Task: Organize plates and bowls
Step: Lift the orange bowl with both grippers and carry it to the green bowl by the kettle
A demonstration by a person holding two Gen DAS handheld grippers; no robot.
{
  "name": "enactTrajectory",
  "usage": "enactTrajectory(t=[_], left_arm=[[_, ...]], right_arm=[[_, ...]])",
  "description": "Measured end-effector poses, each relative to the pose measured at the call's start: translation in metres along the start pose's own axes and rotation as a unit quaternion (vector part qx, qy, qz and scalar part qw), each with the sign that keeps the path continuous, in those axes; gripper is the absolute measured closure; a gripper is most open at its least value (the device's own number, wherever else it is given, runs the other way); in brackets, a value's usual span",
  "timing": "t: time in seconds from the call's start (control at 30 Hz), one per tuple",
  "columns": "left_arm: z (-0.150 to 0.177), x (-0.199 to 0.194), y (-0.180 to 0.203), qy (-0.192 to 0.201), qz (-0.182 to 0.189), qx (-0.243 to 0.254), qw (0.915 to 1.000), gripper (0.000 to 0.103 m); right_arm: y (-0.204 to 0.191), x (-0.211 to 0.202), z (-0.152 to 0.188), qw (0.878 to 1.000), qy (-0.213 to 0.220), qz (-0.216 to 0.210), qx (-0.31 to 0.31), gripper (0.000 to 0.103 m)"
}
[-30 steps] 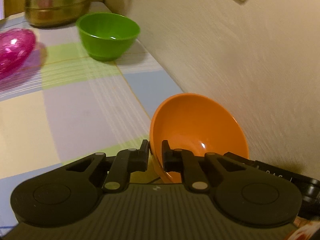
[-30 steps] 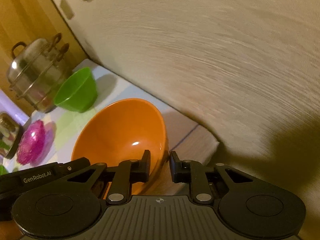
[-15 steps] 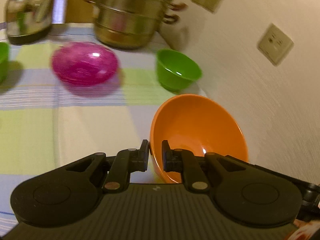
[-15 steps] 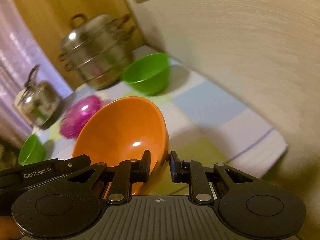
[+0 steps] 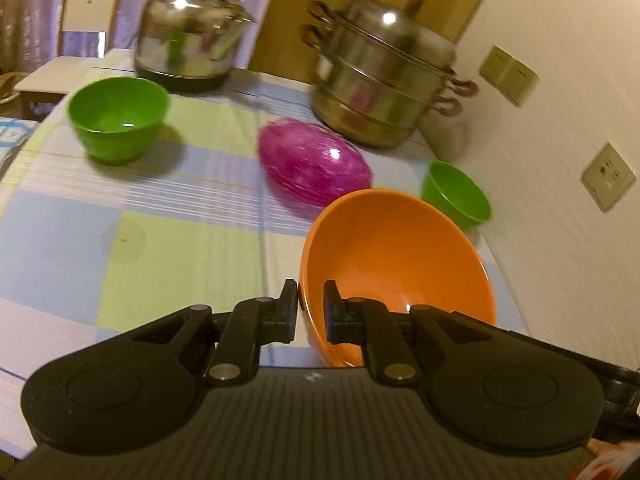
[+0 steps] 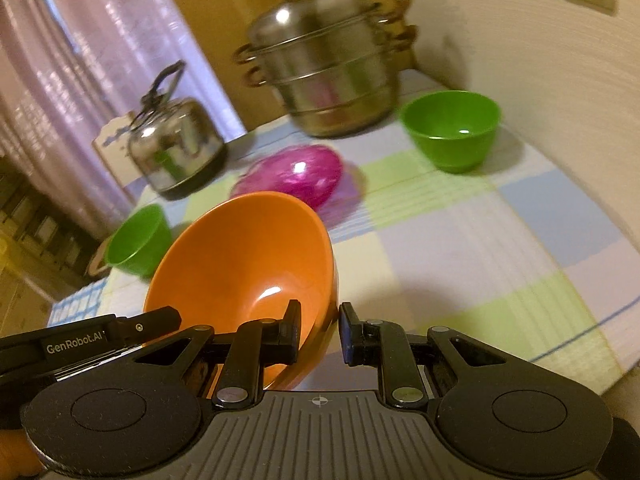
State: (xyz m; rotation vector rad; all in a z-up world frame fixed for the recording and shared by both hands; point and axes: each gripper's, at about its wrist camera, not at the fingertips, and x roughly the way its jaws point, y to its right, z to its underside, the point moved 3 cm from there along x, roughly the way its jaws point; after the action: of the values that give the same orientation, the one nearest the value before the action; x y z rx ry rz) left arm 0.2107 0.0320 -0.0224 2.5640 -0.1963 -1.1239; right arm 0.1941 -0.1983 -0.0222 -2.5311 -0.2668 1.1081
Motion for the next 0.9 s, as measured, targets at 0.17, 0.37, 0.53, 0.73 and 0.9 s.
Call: enactTrajectory(t=[0.17,0.37,0.53,0.73,0.9], left_arm=[[-0.003,-0.008,-0.025,0.008,-0.012,-0.017,0.9997,0.092],[-0.009,-0.01,-0.046,0.011,-0.019,-0.026,0.9994,0.092],[-0.025,-0.014,-0.068,0.016,-0.025,-0.028,0.9992,0.092],[-0.059,-0.015,-0.105,0.024,-0.043,-0.042,0.9979,0.092],[-0.093,-0.009,-0.139,0.033,-0.067,-0.051,0.9959,0.092]], right_arm=[[-0.028,0.011,0.005,1.0,-0.008,-0.012,-0.023,0.083],[-0.049,0.023,0.004,0.999,-0.016,-0.02,-0.038,0.083],[-0.071,0.036,-0.003,0.998,-0.021,-0.026,-0.053,0.083],[-0.112,0.062,-0.021,0.996,-0.026,-0.044,-0.076,0.083],[-0.149,0.097,-0.045,0.993,-0.033,-0.068,-0.087,0.083]])
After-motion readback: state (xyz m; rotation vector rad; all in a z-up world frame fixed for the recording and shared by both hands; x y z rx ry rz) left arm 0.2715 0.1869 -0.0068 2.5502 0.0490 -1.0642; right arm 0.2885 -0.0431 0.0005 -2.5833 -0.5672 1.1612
